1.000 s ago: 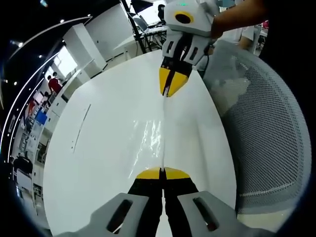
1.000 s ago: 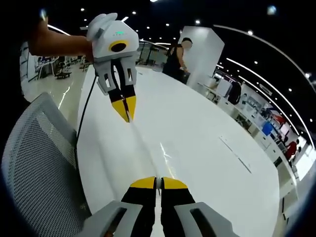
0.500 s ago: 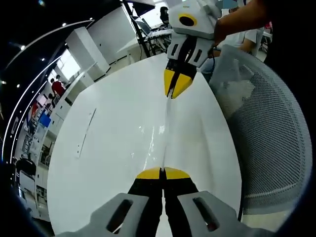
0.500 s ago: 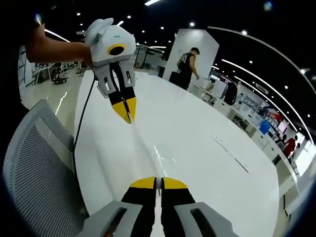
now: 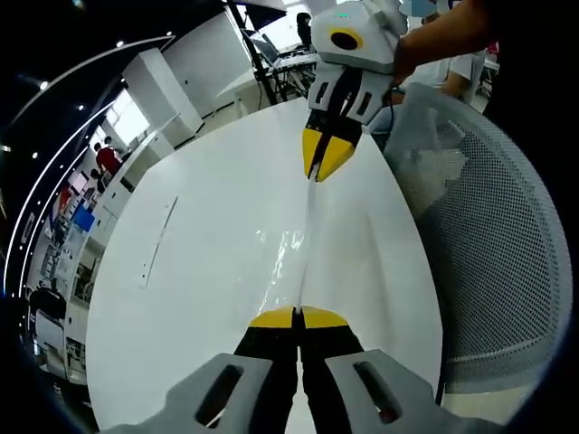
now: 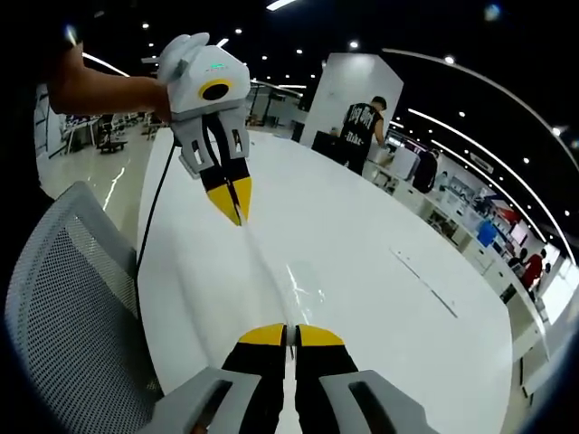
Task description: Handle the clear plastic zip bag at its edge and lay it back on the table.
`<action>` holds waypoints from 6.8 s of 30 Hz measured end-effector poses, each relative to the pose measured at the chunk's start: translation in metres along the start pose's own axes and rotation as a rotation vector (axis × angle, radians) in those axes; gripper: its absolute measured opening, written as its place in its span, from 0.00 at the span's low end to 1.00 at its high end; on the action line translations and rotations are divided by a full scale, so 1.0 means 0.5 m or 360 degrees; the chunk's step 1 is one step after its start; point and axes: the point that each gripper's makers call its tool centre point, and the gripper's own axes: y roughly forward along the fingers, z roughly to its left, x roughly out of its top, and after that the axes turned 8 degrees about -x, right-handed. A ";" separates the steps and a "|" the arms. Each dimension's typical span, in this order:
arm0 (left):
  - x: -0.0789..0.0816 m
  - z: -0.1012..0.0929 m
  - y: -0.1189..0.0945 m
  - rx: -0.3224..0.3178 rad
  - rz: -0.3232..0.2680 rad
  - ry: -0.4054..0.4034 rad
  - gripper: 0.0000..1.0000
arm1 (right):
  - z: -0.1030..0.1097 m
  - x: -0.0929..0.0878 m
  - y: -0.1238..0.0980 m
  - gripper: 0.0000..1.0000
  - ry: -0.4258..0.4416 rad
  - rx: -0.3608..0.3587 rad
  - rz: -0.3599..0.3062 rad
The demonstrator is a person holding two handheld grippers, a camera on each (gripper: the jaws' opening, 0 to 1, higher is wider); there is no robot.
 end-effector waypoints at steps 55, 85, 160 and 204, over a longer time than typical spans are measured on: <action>0.046 -0.025 0.021 -0.0005 -0.0066 0.0180 0.00 | 0.006 0.056 -0.016 0.19 0.0049 0.0233 0.0094; 0.064 -0.042 0.025 -0.0033 -0.0094 0.0227 0.00 | 0.046 0.037 0.016 0.17 0.0170 0.0301 0.0142; 0.138 -0.112 0.094 -0.0109 -0.0131 0.0517 0.00 | 0.057 0.029 -0.003 0.00 0.0240 0.0343 0.0267; 0.120 -0.140 0.088 -0.0116 -0.0133 0.0435 0.00 | -0.062 0.082 -0.015 0.00 0.0182 0.0107 0.0144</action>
